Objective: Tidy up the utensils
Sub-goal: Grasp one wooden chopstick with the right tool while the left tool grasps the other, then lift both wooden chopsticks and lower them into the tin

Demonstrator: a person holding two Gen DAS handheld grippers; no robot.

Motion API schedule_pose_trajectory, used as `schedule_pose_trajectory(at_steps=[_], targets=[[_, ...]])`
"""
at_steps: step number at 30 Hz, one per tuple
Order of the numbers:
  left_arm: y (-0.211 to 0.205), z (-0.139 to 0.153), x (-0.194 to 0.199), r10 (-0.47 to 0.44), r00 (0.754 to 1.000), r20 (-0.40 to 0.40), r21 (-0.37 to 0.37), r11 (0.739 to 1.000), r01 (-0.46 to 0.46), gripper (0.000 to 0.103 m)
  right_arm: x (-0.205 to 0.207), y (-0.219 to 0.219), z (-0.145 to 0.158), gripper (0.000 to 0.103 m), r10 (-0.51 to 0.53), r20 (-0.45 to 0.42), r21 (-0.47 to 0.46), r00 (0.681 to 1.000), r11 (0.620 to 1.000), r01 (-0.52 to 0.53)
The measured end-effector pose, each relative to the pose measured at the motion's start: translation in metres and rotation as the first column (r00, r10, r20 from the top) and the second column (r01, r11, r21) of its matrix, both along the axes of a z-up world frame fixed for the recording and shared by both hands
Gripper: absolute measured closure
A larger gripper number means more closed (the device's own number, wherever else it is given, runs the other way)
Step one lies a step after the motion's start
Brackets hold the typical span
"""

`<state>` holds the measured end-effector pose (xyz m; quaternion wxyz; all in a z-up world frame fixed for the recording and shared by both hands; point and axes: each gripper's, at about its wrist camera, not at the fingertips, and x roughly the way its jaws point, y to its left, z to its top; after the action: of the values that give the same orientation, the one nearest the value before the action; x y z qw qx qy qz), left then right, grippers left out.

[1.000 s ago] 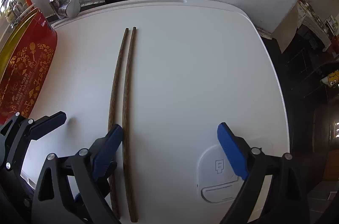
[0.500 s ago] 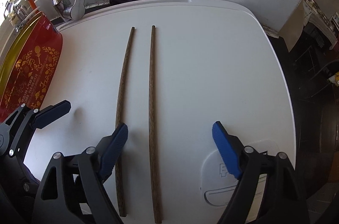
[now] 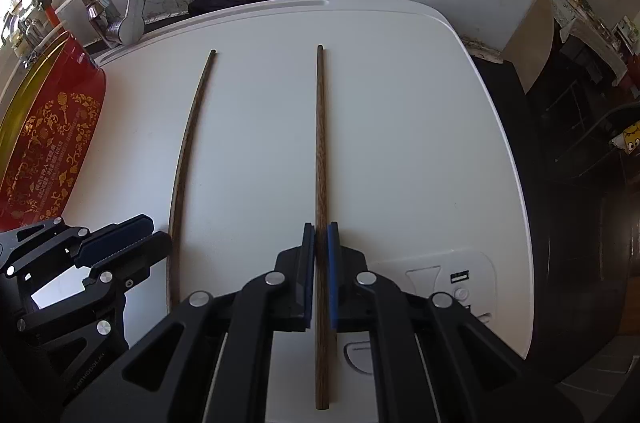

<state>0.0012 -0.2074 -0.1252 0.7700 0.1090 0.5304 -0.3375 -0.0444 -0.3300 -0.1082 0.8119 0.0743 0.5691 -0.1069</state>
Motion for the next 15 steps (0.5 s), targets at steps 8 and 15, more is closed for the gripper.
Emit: schedule_pose_trajectory(at_steps=[8,15], targets=[[-0.003,0.016,0.003,0.039,0.998,0.048,-0.016,0.999,-0.038,0.037,-0.004,-0.005,0.002,0.096,-0.01,0.015,0.042,1.0,0.999,0.01],[-0.019,-0.006,0.009,0.054,0.996,0.076,0.102,0.993,-0.061,0.037,-0.009,-0.009,0.004,0.096,0.001,0.02,0.043,1.0,0.999,-0.001]])
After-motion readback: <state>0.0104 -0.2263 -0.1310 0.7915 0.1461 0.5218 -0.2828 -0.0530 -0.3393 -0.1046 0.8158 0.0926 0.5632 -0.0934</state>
